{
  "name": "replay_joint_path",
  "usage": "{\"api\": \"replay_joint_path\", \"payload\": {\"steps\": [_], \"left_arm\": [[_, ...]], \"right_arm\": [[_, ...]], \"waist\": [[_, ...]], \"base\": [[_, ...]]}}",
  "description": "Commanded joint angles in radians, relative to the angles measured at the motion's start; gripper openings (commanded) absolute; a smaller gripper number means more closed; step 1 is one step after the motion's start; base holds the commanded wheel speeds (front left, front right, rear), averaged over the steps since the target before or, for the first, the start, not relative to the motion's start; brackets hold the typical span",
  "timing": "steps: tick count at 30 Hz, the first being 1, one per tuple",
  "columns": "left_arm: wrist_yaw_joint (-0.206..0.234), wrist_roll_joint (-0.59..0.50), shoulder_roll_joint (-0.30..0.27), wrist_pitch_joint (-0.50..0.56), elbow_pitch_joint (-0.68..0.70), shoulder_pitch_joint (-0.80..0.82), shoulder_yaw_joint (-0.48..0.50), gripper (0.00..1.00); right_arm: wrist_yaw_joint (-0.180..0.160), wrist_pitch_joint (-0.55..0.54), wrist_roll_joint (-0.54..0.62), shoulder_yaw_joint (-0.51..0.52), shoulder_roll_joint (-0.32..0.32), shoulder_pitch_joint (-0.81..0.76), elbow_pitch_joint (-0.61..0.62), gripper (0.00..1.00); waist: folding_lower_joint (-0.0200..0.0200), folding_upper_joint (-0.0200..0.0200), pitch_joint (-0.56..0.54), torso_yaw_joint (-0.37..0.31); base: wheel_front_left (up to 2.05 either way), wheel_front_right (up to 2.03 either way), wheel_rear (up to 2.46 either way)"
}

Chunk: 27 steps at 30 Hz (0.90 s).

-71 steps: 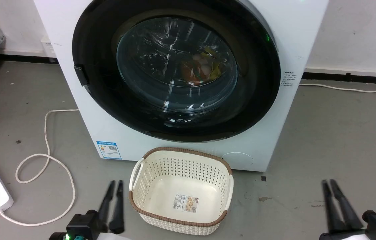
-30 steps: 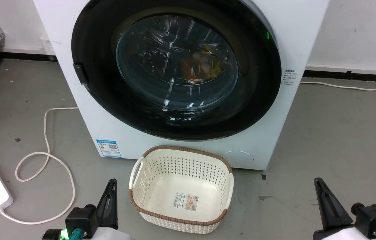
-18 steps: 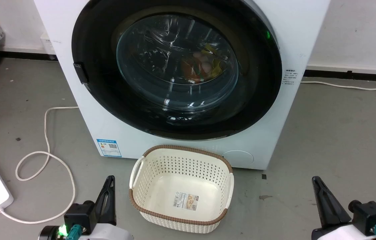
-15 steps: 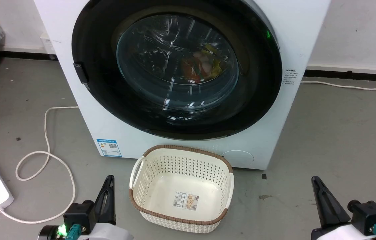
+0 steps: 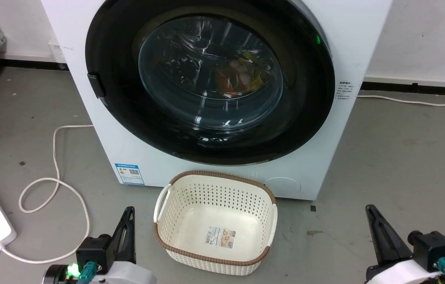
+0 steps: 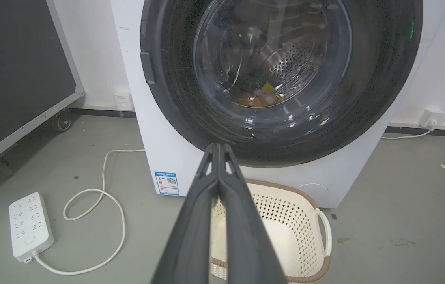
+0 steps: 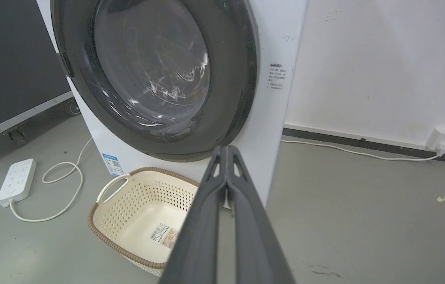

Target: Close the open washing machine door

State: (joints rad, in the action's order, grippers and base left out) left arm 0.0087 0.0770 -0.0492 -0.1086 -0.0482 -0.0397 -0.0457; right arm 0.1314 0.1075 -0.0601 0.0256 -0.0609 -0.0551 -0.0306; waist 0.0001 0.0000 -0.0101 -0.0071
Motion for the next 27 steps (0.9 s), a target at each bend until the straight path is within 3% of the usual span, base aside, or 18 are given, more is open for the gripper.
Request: {"api": "replay_joint_path", "payload": {"steps": [1, 27], "left_arm": [[-0.003, -0.011, -0.001, 0.005, 0.007, 0.015, 0.006, 0.0], [-0.006, -0.045, -0.001, 0.059, 0.028, 0.028, 0.026, 0.0]], "right_arm": [[0.0, -0.004, 0.011, -0.002, 0.006, 0.014, 0.008, 0.0], [-0.001, -0.057, 0.036, -0.014, 0.008, 0.035, 0.019, 0.0]], "waist": [[-0.0001, 0.0, 0.0, 0.0], [-0.0001, 0.0, 0.005, 0.004]], "base": [[0.0, 0.0, 0.0], [0.0, 0.0, 0.0]]}}
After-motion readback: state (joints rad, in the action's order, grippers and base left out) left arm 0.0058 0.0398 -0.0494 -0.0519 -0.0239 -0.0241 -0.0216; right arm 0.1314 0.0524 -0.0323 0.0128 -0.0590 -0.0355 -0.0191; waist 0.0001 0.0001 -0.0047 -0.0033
